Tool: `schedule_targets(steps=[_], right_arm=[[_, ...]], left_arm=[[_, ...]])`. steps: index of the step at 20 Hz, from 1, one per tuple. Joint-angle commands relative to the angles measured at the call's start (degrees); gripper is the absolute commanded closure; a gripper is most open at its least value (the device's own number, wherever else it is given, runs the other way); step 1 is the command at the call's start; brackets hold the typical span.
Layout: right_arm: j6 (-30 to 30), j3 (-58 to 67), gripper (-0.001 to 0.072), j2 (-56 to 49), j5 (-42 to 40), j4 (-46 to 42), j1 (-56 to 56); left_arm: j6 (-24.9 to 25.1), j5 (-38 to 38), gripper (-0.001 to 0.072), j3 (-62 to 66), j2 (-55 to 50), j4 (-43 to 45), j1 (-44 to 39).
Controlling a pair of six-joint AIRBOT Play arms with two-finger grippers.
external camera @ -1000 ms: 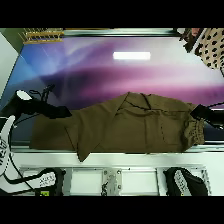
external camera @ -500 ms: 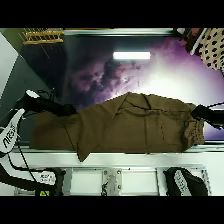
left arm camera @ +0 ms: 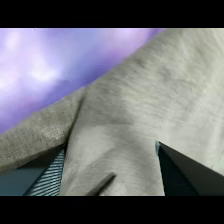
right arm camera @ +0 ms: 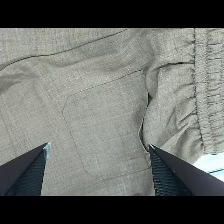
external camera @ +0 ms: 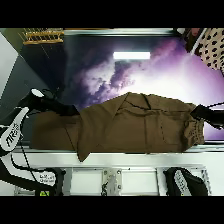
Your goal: Fold the clothes and pants, and hang the long-sleeved shirts on hangers.
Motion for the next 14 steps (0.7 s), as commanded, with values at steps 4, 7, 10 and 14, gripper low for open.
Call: schedule_targets(steps=[4, 7, 10, 14], right_arm=[[0.0, 0.0, 0.0039, 0.0, 0.0, 0.0, 0.0], [0.0, 0.0, 0.0039, 0.0, 0.0, 0.0, 0.0], [0.0, 0.0, 0.0039, 0.0, 0.0, 0.0, 0.0], [0.0, 0.0, 0.0039, 0.0, 0.0, 0.0, 0.0]], left_arm=[[-0.4, -1.8, 0.0108, 0.1, 0.0, 1.9, -2.4], [-0.9, -5.2, 0.0108, 0.1, 0.0, 2.0, -1.5], [-0.9, -6.6, 0.026, 0.1, 0.1, 2.0, -0.8], [-0.8, -6.3, 0.0306, 0.1, 1.1, 2.1, -0.7]])
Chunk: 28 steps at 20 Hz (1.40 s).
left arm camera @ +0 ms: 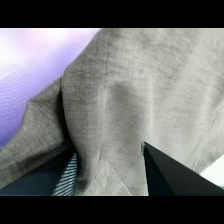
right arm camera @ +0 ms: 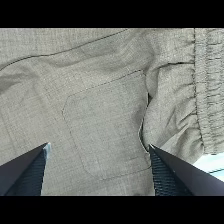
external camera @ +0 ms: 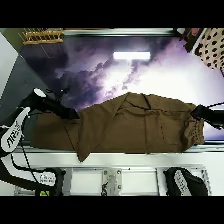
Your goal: Fold the clothes and pants, and hang the long-sleeved shirts on hangers.
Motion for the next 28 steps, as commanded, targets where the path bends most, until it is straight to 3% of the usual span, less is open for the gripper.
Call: schedule_targets(steps=[1, 3, 15, 22, 28], right_arm=[[0.0, 0.0, 0.0039, 0.0, 0.0, 0.0, 0.0], [0.0, 0.0, 0.0039, 0.0, 0.0, 0.0, 0.0], [0.0, 0.0, 0.0039, 0.0, 0.0, 0.0, 0.0], [0.0, 0.0, 0.0039, 0.0, 0.0, 0.0, 0.0], [0.0, 0.0, 0.0039, 0.0, 0.0, 0.0, 0.0]], left_arm=[[-0.1, -0.4, 0.0322, 0.1, 0.9, 0.0, 0.2], [-0.2, -0.2, 0.0703, 0.2, 1.4, 0.1, 0.2], [-3.7, -7.6, 0.0703, 22.2, 1.7, 1.3, 0.1], [-13.1, -4.4, 0.0703, 42.3, 1.6, 24.8, -0.1], [-15.2, -0.1, 0.0703, 45.9, 1.6, 30.3, -2.1]])
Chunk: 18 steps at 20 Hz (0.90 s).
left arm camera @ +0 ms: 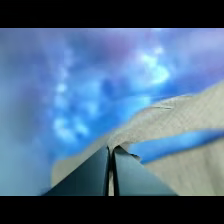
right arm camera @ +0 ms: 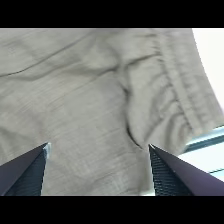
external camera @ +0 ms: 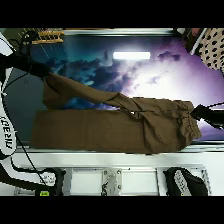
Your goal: Fold the clothes and pants, and hang the long-sleeved shirts on hangers.
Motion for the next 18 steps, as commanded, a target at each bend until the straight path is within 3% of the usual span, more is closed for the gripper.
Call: schedule_targets(steps=[1, 3, 8, 16, 18], right_arm=[[0.0, 0.0, 0.0039, 0.0, 0.0, 0.0, 0.0], [0.0, 0.0, 0.004, 0.0, -0.6, 0.0, 0.0], [0.0, 3.3, 0.0058, -3.7, -4.0, -0.6, 0.0], [-0.7, 26.7, 0.0045, -41.2, -2.8, -1.8, -4.3], [-1.9, 31.8, 0.0046, -49.9, -2.4, 1.6, -5.6]], left_arm=[[-2.9, 2.3, 0.0704, 1.6, 0.0, 9.6, -2.3], [-5.3, 3.1, 0.0704, 1.6, 0.0, 14.3, -4.4], [-5.4, 4.8, 0.0703, -3.1, 0.0, 6.2, -5.0], [-5.4, 7.4, 0.0702, -12.6, 0.0, 6.2, -5.0], [-5.4, 7.5, 0.0703, -13.5, 0.0, 6.3, -5.0]])
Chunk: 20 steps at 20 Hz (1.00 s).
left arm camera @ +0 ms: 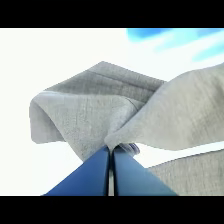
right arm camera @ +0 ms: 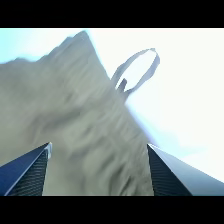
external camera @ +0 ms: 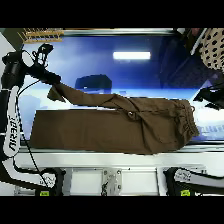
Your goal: Fold the clothes and pants, and hang the long-sleeved shirts on hangers.
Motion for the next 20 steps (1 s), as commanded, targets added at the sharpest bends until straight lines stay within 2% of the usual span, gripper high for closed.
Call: schedule_targets(steps=[1, 5, 9, 10, 11, 13, 16, 18, 20], right_arm=[[-2.8, 9.7, 0.0045, -16.2, 1.1, 5.9, -2.1], [-5.4, 15.6, 0.0046, -25.6, 3.0, 9.6, -0.7], [-7.6, 16.1, 0.0062, -28.1, 2.9, 16.6, 0.1], [-8.6, 16.2, 0.028, -28.0, 2.9, 16.6, 0.2], [-9.5, 16.8, 0.0688, -27.8, 3.2, 16.6, 0.2], [-10.0, 18.4, 0.0693, -25.2, 3.6, 16.1, 0.3], [-14.5, 18.1, 0.0695, -14.1, 5.9, 13.6, 1.1], [-15.9, 12.6, 0.0695, -3.2, 10.3, 5.4, 3.2], [-15.9, 1.3, 0.0694, 8.9, 13.6, 0.7, 5.0]], left_arm=[[0.0, 0.2, 0.0702, -2.2, 0.0, 0.0, 0.0], [0.0, 0.0, 0.0703, -2.4, 0.0, 0.0, 0.0], [-0.1, 0.0, 0.0703, -2.4, 0.0, -0.1, 0.0], [-0.1, 0.0, 0.0702, -2.4, 0.0, -0.1, 0.0], [-0.1, 0.0, 0.0703, -2.4, 0.0, -0.1, 0.0], [-0.1, 0.0, 0.0703, -2.4, 0.0, -0.1, 0.0], [0.0, -0.5, 0.0702, -2.4, 0.0, 0.0, 0.0], [0.0, -0.9, 0.0703, -2.4, 0.0, 0.0, 0.0], [-0.1, -1.8, 0.0703, -2.4, 0.0, 0.0, 0.0]])
